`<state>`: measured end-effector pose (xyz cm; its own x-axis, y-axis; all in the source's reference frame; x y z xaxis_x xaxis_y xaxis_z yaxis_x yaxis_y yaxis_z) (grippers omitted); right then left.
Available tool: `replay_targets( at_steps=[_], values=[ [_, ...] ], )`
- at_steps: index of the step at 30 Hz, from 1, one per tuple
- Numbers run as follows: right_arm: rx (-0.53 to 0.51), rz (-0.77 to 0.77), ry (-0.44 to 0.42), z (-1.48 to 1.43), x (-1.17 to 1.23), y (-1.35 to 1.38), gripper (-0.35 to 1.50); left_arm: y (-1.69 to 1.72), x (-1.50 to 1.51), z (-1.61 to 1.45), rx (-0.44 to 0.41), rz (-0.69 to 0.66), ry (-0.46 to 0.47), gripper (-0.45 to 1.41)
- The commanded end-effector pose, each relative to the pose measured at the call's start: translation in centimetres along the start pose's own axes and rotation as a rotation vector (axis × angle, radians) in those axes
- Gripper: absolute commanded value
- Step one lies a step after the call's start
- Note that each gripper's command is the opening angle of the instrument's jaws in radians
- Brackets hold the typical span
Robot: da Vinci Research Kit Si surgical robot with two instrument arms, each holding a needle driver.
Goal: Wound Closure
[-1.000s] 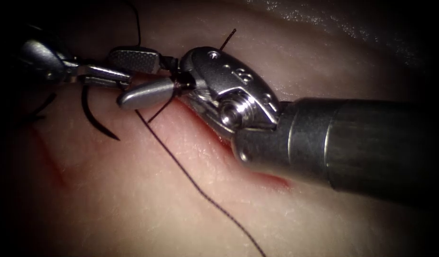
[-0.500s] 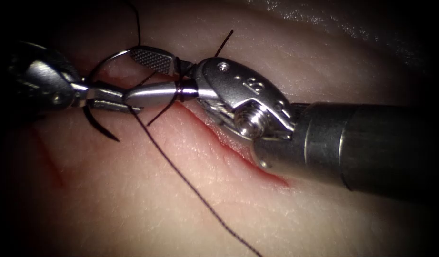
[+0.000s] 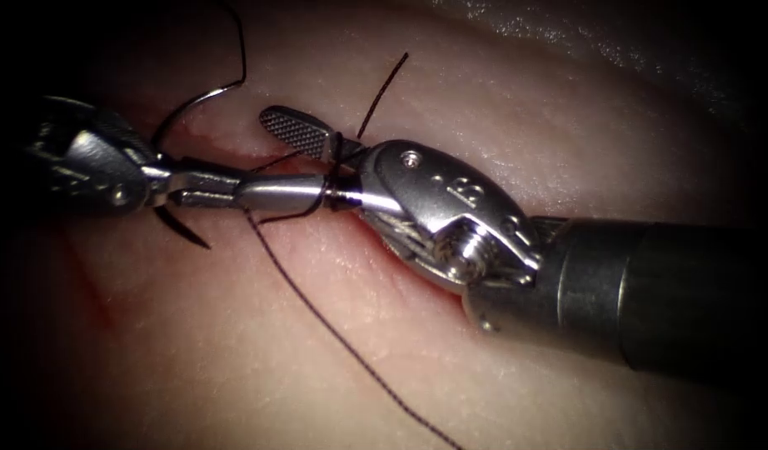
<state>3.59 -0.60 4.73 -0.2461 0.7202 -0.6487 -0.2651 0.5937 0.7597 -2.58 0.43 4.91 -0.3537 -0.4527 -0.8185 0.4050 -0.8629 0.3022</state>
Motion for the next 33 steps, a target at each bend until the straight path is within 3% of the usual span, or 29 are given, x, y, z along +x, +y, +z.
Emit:
replay_targets(
  at_steps=[1,16,19,22,26,33],
  values=[
    [0.007,0.009,0.008,0.08,-0.01,0.02,0.61,0.04,-0.06,0.07,0.003,0.001,-0.003,-0.45],
    [0.105,0.104,0.085,0.14,0.04,-0.01,0.61,0.15,-0.26,0.14,-0.010,-0.008,-0.033,-0.45],
    [0.044,0.104,0.083,0.14,0.02,-0.01,0.62,0.15,-0.20,0.13,-0.009,-0.020,-0.034,-0.45],
    [-0.072,0.066,0.006,0.09,-0.06,0.00,0.62,0.07,-0.08,0.12,-0.012,-0.034,-0.035,-0.45],
    [-0.201,0.024,-0.034,-0.03,-0.26,0.03,0.66,-0.10,0.10,0.10,0.011,-0.058,-0.013,-0.45],
    [-0.322,0.024,-0.055,-0.22,-0.38,0.12,0.66,-0.21,0.07,0.10,0.026,-0.083,-0.029,-0.45]
  ],
)
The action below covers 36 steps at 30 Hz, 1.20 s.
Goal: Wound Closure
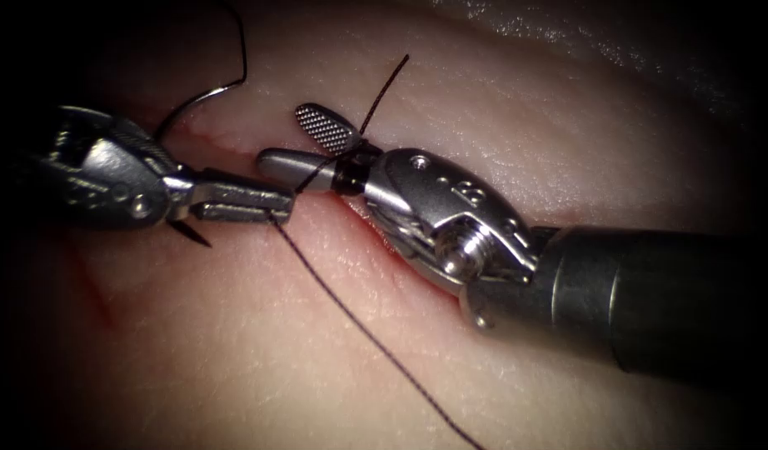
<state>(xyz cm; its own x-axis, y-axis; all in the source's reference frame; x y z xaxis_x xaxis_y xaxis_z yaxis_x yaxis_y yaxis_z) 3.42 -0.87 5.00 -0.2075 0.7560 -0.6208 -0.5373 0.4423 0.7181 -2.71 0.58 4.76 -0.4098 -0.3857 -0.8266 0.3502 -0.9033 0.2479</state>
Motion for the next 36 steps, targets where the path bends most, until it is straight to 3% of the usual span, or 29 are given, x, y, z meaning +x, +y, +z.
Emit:
replay_targets(
  at_steps=[1,12,29,36],
  values=[
    [-0.024,0.010,0.004,0.00,-0.07,0.05,0.66,0.02,-0.06,0.10,0.001,-0.011,-0.002,-0.45],
    [-0.102,0.050,0.010,-0.09,-0.06,0.16,0.66,0.08,-0.38,0.24,0.001,-0.054,-0.017,-0.45],
    [-0.208,0.118,0.032,-0.19,0.04,0.37,0.64,-0.10,-0.50,0.29,0.004,-0.066,-0.021,-0.45],
    [-0.233,0.166,0.018,-0.19,0.04,0.38,0.72,-0.24,-0.50,0.35,0.008,-0.078,-0.026,-0.45]
  ],
)
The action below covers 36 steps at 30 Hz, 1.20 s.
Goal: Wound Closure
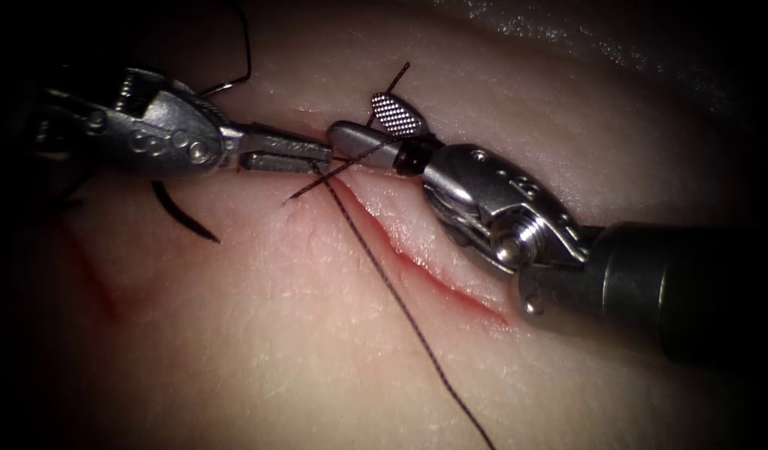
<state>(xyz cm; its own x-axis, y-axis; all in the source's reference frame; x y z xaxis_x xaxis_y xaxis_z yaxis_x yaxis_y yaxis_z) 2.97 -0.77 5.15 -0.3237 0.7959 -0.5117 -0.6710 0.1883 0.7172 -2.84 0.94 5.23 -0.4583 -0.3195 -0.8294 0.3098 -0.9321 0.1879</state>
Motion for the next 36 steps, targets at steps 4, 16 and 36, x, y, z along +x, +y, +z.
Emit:
replay_targets(
  at_steps=[4,16,36],
  values=[
    [-0.028,0.036,-0.022,0.09,-0.06,0.00,0.88,-0.06,-0.03,0.11,0.000,-0.004,0.001,-0.45],
    [-0.088,0.096,-0.027,0.06,-0.10,0.07,0.91,-0.22,-0.04,0.23,-0.008,-0.009,0.009,-0.45],
    [-0.089,0.049,-0.068,0.31,-0.20,-0.08,-0.35,-0.22,-0.07,0.24,-0.014,-0.005,0.014,-0.45]
  ],
)
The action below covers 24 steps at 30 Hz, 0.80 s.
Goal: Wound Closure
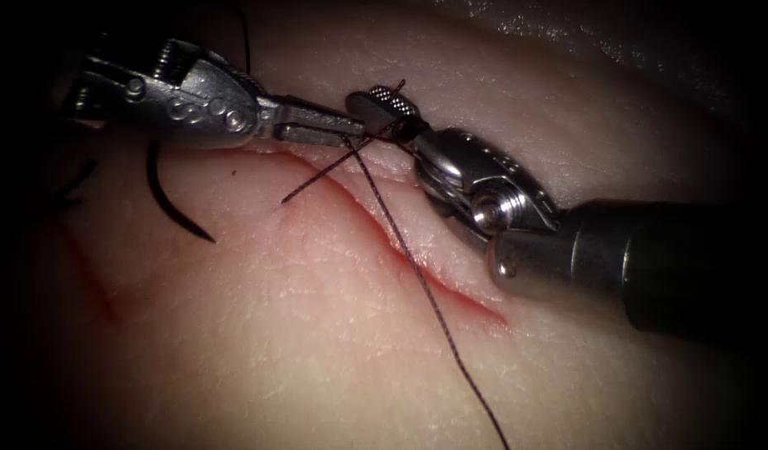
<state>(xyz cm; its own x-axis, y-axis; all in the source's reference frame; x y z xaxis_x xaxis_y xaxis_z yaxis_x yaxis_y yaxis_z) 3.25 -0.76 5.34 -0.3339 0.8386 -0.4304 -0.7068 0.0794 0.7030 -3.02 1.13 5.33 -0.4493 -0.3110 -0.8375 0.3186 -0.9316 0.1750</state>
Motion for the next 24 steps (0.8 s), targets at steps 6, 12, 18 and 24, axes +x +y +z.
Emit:
replay_targets(
  at_steps=[6,12,18,24],
  values=[
    [-0.011,-0.152,0.000,-0.07,0.04,-0.28,-0.35,0.03,-0.04,0.00,-0.007,0.006,0.005,-0.45],
    [0.019,-0.292,0.034,-0.16,0.18,-0.77,-0.35,0.07,-0.09,-0.12,-0.009,-0.005,0.003,-0.45],
    [0.017,-0.381,0.043,-0.21,0.23,-1.03,-0.35,0.13,-0.21,-0.29,0.006,-0.082,-0.017,-0.45],
    [0.005,-0.399,0.013,-0.19,0.02,-1.06,-0.35,-0.01,-0.45,-0.52,0.049,-0.186,-0.050,-0.45]
  ],
)
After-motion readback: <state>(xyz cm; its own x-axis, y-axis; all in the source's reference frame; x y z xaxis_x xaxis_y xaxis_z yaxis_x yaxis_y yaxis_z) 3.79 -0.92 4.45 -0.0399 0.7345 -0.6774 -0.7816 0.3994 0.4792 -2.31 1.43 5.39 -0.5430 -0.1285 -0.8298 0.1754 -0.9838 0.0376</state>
